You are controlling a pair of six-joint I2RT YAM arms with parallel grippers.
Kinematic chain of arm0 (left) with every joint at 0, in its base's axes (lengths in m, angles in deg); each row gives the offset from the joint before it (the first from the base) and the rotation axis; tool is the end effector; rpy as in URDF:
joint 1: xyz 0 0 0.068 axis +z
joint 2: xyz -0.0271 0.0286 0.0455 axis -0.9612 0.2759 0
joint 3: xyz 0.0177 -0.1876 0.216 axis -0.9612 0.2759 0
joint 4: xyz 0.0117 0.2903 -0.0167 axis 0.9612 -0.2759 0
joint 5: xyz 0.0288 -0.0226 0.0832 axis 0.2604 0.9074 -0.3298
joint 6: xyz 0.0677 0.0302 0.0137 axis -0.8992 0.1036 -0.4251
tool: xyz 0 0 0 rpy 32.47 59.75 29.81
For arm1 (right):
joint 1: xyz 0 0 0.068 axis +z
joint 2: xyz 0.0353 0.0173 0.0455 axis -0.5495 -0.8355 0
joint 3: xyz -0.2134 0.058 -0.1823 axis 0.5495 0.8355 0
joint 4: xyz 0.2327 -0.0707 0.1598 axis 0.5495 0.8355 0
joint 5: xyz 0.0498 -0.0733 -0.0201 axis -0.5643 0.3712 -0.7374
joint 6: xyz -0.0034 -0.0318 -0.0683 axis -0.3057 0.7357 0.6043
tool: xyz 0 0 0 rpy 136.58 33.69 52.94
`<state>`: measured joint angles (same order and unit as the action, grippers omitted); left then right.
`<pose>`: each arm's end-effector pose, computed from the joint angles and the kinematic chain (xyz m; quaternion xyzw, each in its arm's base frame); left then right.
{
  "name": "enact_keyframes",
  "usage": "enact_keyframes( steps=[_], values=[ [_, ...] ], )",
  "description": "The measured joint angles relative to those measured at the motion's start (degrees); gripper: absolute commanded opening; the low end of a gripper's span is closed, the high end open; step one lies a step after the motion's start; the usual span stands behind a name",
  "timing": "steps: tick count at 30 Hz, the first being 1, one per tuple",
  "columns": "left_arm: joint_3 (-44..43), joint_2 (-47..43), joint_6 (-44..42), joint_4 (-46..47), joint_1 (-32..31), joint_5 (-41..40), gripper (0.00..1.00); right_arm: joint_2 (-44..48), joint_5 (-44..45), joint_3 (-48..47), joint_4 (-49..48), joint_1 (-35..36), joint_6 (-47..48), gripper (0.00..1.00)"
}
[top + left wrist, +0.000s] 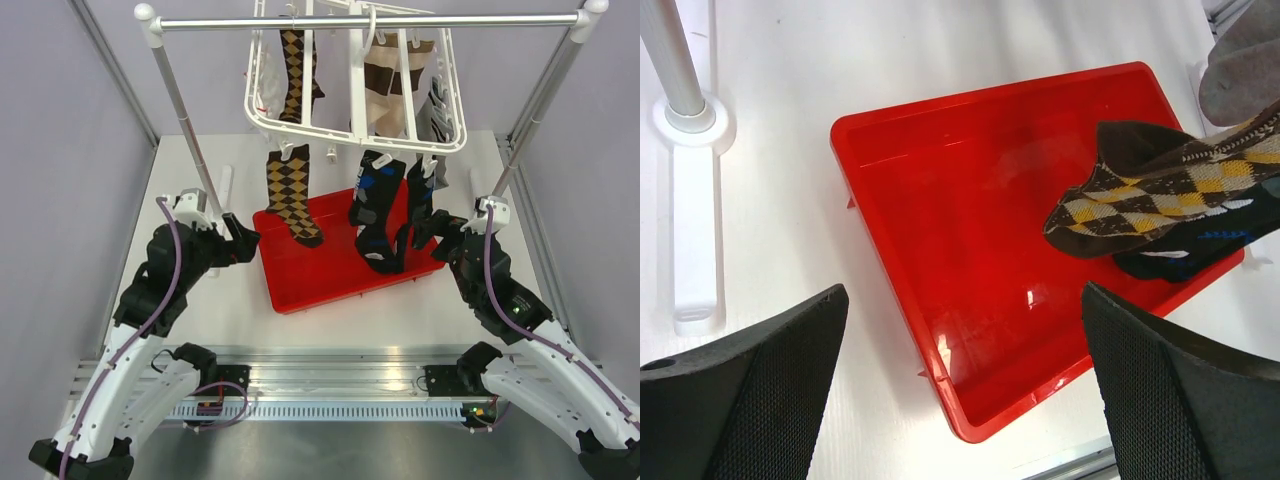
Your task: Remove the socks clipped to the hanger
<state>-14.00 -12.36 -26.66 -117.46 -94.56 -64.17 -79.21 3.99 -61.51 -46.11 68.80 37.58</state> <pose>0.1799 -0.0663 0.3494 -0.0333 0.8203 -0.2131 0.5298 0.1794 0.0881 0.3358 0.1291 0.7669 0.1492 0.6107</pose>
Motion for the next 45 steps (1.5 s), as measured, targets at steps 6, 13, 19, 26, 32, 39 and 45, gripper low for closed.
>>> enact_keyframes(
  steps=[6, 13, 19, 26, 32, 39, 45],
  values=[
    [0.0, -0.2, -0.2, 0.0, 0.0, 1.5, 1.00, 0.2, -2.1, 0.0, 0.1, 0.0, 1.2, 0.98],
    [-0.2, -0.9, -1.8, 0.0, 0.0, 5.9, 1.00, 0.2, -11.1, 0.0, -0.5, 0.0, 4.6, 0.98],
    [-4.4, -0.3, -3.3, 0.7, 0.0, 7.3, 0.99, -0.8, -21.3, -0.7, -3.5, 0.0, 6.6, 0.98],
    [-13.3, 3.1, -4.7, 5.5, 0.0, 8.6, 0.99, -3.9, -30.0, -1.8, -9.8, 0.0, 7.0, 0.98],
    [-15.3, 5.5, -6.5, 10.3, 0.0, 13.3, 1.00, -10.6, -35.9, -1.9, -22.7, 1.7, 6.8, 0.98],
    [-17.2, 9.1, -9.4, 18.2, 0.0, 19.8, 1.00, -19.9, -36.0, -1.9, -34.1, 11.7, 9.7, 0.97],
    [-20.0, 13.4, -11.2, 24.0, 0.0, 24.3, 1.00, -25.9, -31.6, -1.6, -43.8, 17.0, 14.1, 0.97]
  ],
)
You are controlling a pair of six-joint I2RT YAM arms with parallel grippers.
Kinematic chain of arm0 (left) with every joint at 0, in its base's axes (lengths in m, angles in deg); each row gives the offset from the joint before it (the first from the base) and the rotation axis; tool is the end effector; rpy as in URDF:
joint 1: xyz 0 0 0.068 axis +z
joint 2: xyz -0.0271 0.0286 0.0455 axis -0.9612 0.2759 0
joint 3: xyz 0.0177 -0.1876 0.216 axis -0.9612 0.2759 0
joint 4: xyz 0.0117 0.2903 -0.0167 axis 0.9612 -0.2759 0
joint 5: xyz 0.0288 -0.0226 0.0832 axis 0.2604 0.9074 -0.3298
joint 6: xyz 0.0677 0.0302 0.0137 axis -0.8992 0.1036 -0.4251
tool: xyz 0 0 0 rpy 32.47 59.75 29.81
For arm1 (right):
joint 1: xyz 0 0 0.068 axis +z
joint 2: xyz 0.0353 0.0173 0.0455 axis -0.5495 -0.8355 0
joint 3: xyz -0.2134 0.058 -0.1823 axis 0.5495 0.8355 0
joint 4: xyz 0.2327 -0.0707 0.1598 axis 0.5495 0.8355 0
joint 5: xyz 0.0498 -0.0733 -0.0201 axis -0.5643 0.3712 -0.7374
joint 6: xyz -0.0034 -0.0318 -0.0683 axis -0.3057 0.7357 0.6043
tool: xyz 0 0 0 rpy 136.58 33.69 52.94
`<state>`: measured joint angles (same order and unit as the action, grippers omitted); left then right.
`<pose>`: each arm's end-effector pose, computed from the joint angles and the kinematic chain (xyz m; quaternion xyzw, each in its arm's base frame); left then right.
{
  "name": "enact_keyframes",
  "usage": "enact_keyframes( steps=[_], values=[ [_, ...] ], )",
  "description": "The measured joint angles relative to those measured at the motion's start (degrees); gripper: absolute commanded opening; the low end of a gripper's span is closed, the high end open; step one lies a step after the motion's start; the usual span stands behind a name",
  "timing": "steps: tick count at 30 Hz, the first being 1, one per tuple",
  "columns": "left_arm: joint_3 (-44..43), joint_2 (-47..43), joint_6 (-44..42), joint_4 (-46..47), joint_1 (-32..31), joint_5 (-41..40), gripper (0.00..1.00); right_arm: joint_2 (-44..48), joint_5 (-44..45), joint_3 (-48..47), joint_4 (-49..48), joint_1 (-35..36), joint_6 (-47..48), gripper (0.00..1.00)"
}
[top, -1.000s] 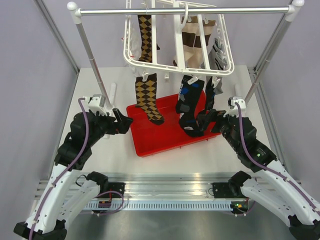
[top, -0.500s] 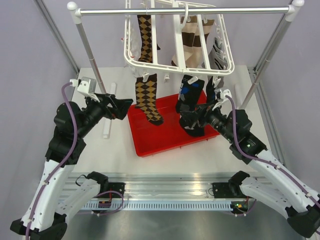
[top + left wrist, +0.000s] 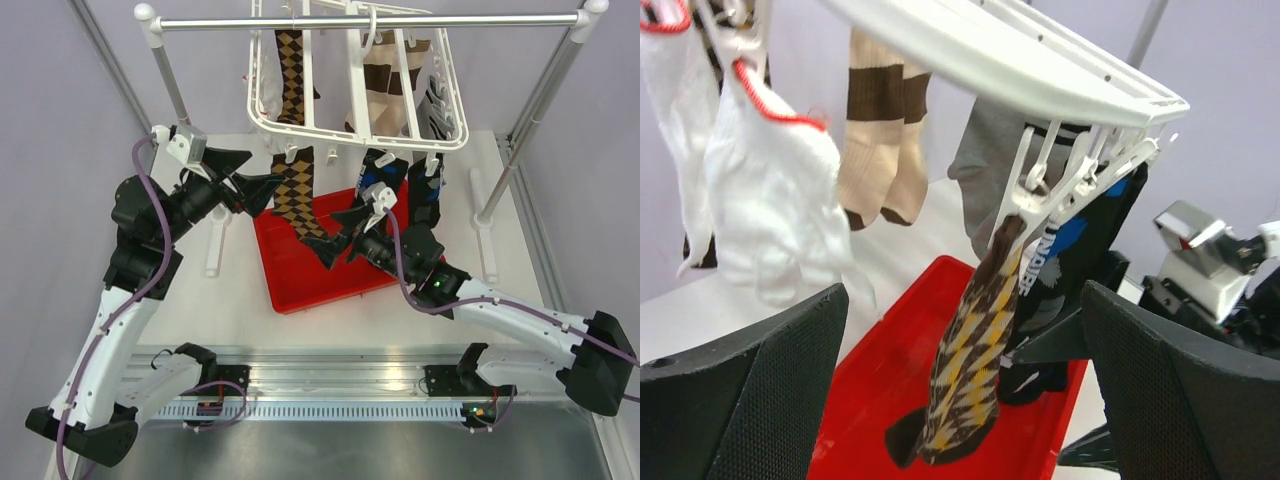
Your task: Remove the socks clipped to the hanger
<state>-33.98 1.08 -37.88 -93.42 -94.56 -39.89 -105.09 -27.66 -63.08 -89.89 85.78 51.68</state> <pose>0.2019 -0.1025 0.4955 0.1944 0.6171 -0.3434 0.6808 0.1916 0.2512 0.3394 -0.2149 0.6379 0.4238 0.6061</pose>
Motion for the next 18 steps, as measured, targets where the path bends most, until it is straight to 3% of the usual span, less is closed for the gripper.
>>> enact_keyframes(
  steps=[9, 18],
  values=[
    [-2.1, 3.5, -1.1, 3.6, 0.0, 4.5, 1.00, -10.3, 3.3, 0.0, -8.5, 0.0, 3.0, 0.97],
    [-2.1, 4.8, -1.3, 6.0, 0.0, 7.1, 1.00, -16.6, 3.1, 0.0, -16.4, 0.0, 1.7, 0.83]
  ],
)
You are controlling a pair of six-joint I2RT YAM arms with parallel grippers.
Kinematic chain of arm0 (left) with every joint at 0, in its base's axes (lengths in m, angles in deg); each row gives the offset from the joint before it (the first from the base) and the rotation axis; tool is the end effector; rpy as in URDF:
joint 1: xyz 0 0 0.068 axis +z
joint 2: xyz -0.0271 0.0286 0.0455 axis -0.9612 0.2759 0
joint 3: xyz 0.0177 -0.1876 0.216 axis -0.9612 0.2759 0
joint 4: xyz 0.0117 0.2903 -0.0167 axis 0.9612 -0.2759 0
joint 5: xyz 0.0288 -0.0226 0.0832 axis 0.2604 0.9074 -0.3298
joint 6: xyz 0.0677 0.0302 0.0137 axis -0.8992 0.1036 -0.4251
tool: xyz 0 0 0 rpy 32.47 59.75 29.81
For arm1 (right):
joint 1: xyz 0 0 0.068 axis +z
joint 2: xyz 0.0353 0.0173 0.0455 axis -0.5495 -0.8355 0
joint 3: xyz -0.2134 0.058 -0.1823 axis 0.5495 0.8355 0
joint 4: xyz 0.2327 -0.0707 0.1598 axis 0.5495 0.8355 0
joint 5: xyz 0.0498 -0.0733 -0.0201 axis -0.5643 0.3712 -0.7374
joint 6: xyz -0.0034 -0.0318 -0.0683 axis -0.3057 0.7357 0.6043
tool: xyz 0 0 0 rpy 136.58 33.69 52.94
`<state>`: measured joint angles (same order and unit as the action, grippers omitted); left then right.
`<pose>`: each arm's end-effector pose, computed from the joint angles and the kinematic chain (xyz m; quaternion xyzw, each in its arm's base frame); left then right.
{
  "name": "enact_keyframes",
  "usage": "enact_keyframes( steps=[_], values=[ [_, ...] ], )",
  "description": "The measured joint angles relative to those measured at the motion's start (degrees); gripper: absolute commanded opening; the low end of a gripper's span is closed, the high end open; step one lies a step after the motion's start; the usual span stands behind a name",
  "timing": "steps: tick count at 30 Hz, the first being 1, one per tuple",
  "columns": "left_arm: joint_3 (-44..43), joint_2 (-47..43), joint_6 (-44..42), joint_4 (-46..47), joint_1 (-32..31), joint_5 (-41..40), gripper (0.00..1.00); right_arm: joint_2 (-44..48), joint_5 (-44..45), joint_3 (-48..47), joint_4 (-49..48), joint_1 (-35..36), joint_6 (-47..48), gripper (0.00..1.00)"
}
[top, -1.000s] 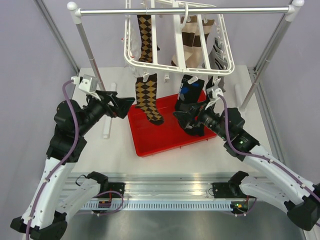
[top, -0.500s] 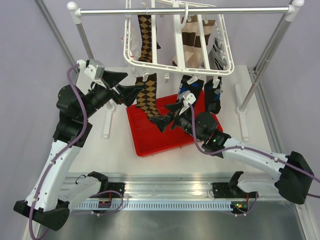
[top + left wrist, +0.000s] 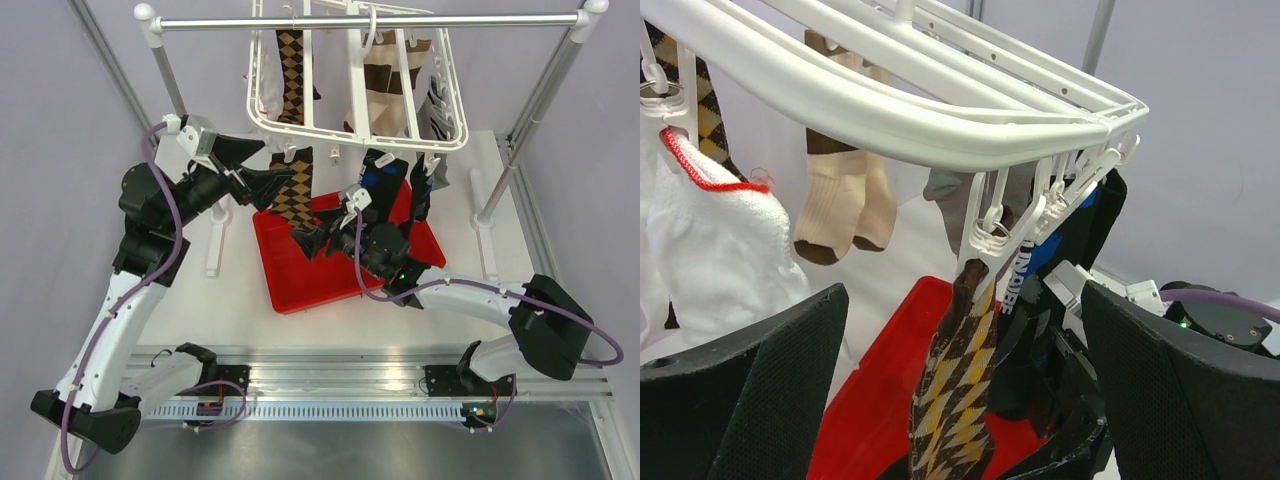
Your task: Remove the socks clipped to the hanger
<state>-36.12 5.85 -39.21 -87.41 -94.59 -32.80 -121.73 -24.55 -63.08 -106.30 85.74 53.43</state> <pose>0.2180 -0.1162 0.5043 0.2503 0.5797 -0.3688 0.6821 0.2277 0.2920 0.2844 -0.2059 0.6424 0.3982 0.6216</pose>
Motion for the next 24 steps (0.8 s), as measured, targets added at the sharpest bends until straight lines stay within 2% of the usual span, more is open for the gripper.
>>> enact_keyframes(
  steps=[10, 13, 16, 24],
  values=[
    [0.0, 1.8, 0.0, 3.5, -0.2, 0.2, 1.00, -1.8, 0.1, 0.0, -4.2, 0.0, -2.2, 0.47],
    [0.0, 2.1, 0.0, 4.9, -0.5, 0.2, 1.00, -1.8, 0.6, 0.0, -4.6, 0.0, -2.7, 0.39],
    [0.2, 2.3, 0.0, 6.4, -0.6, 0.2, 1.00, -1.7, 1.3, 0.0, -4.6, 0.0, -3.1, 0.34],
    [0.7, 3.5, 0.0, 9.5, -0.7, 0.1, 1.00, -0.2, 3.0, 0.0, -3.5, 0.0, -3.1, 0.30]
  ],
)
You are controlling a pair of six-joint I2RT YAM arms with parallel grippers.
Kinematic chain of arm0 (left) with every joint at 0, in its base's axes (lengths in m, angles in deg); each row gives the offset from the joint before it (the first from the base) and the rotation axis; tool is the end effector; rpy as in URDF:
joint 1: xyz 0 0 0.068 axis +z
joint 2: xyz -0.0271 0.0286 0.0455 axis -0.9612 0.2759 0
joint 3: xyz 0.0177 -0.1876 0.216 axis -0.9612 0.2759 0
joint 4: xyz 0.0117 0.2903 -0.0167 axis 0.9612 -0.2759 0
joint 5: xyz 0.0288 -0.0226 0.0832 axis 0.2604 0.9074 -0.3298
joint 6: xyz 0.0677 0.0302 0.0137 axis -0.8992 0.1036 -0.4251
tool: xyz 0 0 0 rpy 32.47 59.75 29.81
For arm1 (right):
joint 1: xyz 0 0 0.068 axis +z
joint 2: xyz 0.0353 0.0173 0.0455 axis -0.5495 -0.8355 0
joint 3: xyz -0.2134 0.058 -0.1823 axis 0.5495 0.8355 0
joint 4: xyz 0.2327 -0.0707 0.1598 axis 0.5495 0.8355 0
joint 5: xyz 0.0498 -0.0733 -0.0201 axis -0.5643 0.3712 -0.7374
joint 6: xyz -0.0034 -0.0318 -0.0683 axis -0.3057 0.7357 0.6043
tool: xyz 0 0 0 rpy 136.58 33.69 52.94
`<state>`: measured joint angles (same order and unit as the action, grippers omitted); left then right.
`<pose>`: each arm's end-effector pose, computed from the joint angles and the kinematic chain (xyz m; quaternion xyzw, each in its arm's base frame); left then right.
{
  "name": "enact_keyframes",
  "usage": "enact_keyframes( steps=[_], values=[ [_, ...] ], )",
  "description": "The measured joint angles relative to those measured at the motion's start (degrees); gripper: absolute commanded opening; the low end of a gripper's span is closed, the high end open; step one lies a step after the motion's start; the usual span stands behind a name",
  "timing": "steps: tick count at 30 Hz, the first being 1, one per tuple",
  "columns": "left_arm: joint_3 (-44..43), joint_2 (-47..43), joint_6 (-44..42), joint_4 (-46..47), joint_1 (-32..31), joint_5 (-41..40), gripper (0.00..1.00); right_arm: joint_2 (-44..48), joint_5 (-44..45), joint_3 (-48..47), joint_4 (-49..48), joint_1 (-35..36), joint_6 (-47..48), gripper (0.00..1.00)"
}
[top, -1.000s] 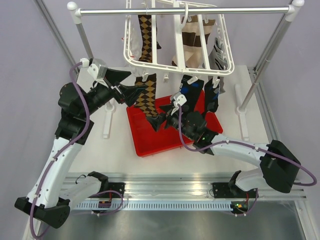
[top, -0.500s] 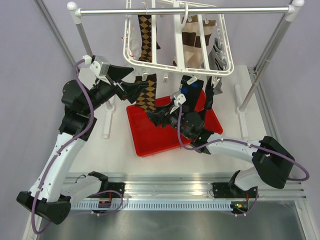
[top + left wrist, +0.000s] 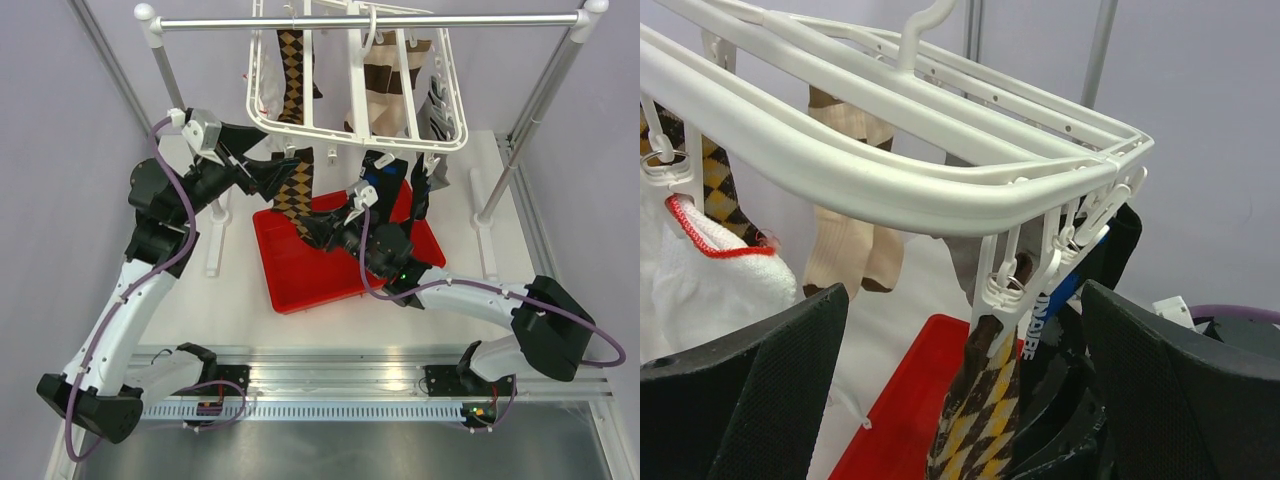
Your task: Remove the socks clipped to the hanger
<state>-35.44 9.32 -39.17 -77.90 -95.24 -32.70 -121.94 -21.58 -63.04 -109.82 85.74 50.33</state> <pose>0.2348 -0.1259 0.5061 0.2585 0.5415 -0.3717 0.7083 0.2299 0.2895 0.2912 -0.1629 0.6328 0.4119 0.6351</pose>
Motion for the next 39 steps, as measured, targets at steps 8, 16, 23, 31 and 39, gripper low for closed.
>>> enact_keyframes(
  steps=[8, 16, 23, 31, 39],
  values=[
    [1.7, 0.2, 0.0, 3.7, 0.0, -0.4, 1.00, 0.4, 0.2, 0.0, 1.9, 0.0, 0.0, 0.30],
    [1.8, 1.7, 0.5, 7.5, 0.0, -0.3, 1.00, 0.4, 0.6, 0.0, 3.7, 0.0, 0.0, 0.30],
    [2.5, 2.5, 1.8, 10.3, -0.1, -0.2, 0.95, 0.4, 0.8, -0.4, 4.5, -0.1, 0.0, 0.28],
    [2.9, 3.1, 4.0, 13.0, -0.5, -0.2, 0.65, 0.4, 1.4, -0.6, 5.3, -0.1, 0.0, 0.20],
    [3.4, 3.1, 6.2, 14.4, -0.6, -0.2, 0.08, 0.4, 2.3, -0.9, 5.8, -0.1, -0.3, 0.04]
  ],
)
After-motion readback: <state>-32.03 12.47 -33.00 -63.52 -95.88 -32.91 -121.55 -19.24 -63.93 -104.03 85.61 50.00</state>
